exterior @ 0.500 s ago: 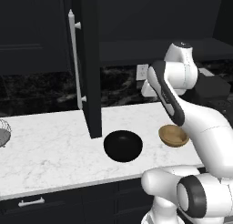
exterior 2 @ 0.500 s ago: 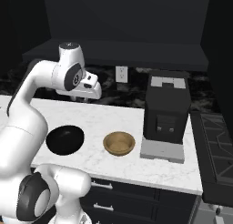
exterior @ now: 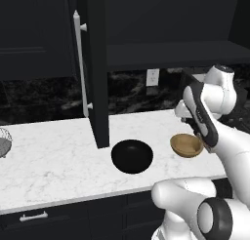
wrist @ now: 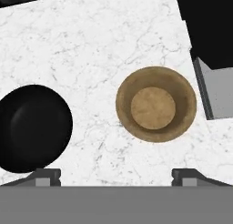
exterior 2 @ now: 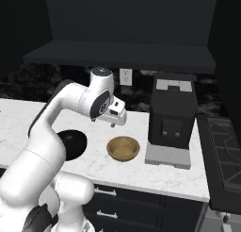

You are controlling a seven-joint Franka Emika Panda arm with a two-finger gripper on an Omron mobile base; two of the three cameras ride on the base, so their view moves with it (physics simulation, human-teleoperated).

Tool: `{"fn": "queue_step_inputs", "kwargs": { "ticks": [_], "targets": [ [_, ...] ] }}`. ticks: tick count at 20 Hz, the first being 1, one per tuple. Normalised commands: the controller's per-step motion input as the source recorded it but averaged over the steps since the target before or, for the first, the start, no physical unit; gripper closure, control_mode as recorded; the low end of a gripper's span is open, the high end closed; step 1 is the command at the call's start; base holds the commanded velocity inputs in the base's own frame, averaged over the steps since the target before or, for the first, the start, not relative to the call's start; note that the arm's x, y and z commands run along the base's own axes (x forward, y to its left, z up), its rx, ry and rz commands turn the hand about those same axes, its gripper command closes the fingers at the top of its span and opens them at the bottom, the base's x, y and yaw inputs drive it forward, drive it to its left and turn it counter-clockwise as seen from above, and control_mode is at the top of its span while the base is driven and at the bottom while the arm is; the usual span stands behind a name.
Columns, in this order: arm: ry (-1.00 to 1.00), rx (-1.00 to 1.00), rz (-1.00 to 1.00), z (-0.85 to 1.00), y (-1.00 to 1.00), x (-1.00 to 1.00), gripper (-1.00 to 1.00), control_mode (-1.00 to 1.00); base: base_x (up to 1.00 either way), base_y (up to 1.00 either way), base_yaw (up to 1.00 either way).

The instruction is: Pick up the bowls on the counter and stack them on top of one another in the open cabinet. Place the smaller bowl on top of the larger bowl.

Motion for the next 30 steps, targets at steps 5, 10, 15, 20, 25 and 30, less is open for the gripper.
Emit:
{"fn": "queue_step_inputs", "kwargs": {
  "ticks": [5,10,15,20,25,30],
  "targets": [
    [0.23,-0.16,0.0,-0.98,-0.22,0.39,-1.0,-1.0,0.0,0.0,0.0],
    [0.15,-0.12,0.01,-0.65,0.16,0.78,-1.0,-1.0,0.0,0.0,0.0],
    [0.06,-0.08,0.03,-0.48,0.1,0.48,-1.0,-1.0,0.0,0.0,0.0],
    [0.04,-0.06,0.0,-0.49,0.0,0.04,-1.0,-1.0,0.0,0.0,0.0],
    [0.0,-0.05,0.0,-0.48,0.0,0.01,-1.0,-1.0,0.0,0.0,0.0],
    [0.0,-0.04,0.0,-0.48,0.0,0.0,-1.0,-1.0,0.0,0.0,0.0]
  ]
}}
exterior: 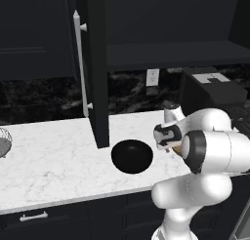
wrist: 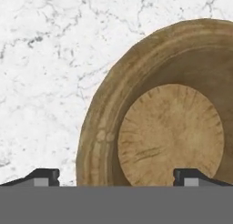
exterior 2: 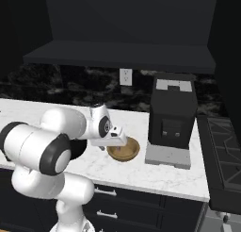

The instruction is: Pick up the bowls on the counter and stack them on top of one another in the open cabinet. Place the smaller bowl on top of the larger bowl.

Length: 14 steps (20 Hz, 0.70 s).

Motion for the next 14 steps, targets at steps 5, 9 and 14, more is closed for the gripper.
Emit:
{"fn": "queue_step_inputs", "kwargs": {
  "ticks": [5,9,14],
  "targets": [
    [-0.01,-0.03,0.0,-0.37,-0.05,0.0,1.0,-1.0,0.0,0.0,0.0],
    [0.0,0.0,0.0,-0.02,-0.05,0.0,1.0,-1.0,0.0,0.0,0.0],
    [-0.02,0.0,0.0,0.05,0.02,-0.01,1.0,-1.0,0.0,0.0,0.0]
  ]
}}
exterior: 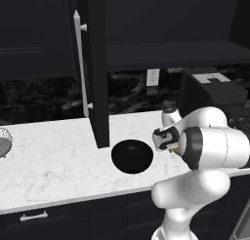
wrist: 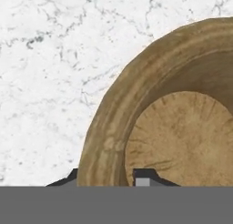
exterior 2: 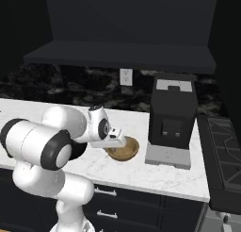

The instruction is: Pick up the bowls on the counter and stack them on top of one another in the open cabinet. Place the smaller bowl on top of the larger bowl.

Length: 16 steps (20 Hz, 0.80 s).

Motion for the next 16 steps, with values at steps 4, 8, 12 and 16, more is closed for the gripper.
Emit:
{"fn": "queue_step_inputs", "kwargs": {
  "ticks": [4,8,12,16],
  "targets": [
    [-0.06,-0.08,0.0,0.67,0.56,0.0,1.0,-1.0,0.0,0.0,0.0],
    [-0.12,-0.22,0.0,0.9,0.91,0.0,1.0,-1.0,0.0,0.0,0.0],
    [-0.02,-0.24,0.06,0.79,1.0,-0.01,1.0,-1.0,0.0,0.0,0.0],
    [0.11,-0.2,0.19,0.41,1.0,-0.15,1.0,-1.0,0.0,0.0,0.0]
  ]
}}
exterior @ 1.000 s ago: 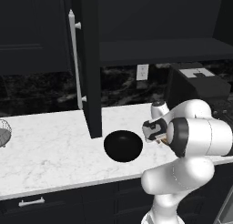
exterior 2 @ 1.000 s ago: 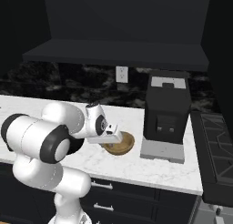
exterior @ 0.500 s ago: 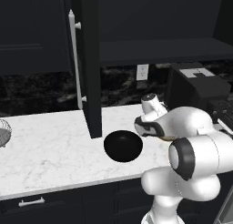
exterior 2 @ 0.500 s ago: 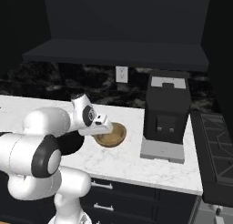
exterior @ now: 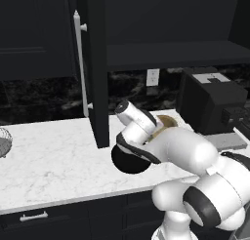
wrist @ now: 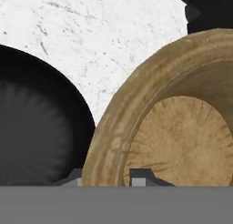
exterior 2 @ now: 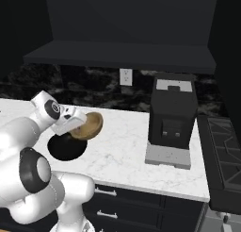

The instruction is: Pick up the bowls on the counter and stack them on top of one another in the open cabinet. Place the smaller bowl on top of the larger bowl.

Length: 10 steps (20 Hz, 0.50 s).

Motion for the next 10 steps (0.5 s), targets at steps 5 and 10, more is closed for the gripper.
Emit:
{"fn": "queue_step_inputs", "kwargs": {
  "ticks": [5,10],
  "targets": [
    [0.14,-0.03,0.08,0.37,0.85,-0.11,1.0,-1.0,0.0,0.0,0.0],
    [0.08,0.0,0.06,0.08,0.53,0.0,1.0,-1.0,0.0,0.0,0.0]
  ]
}}
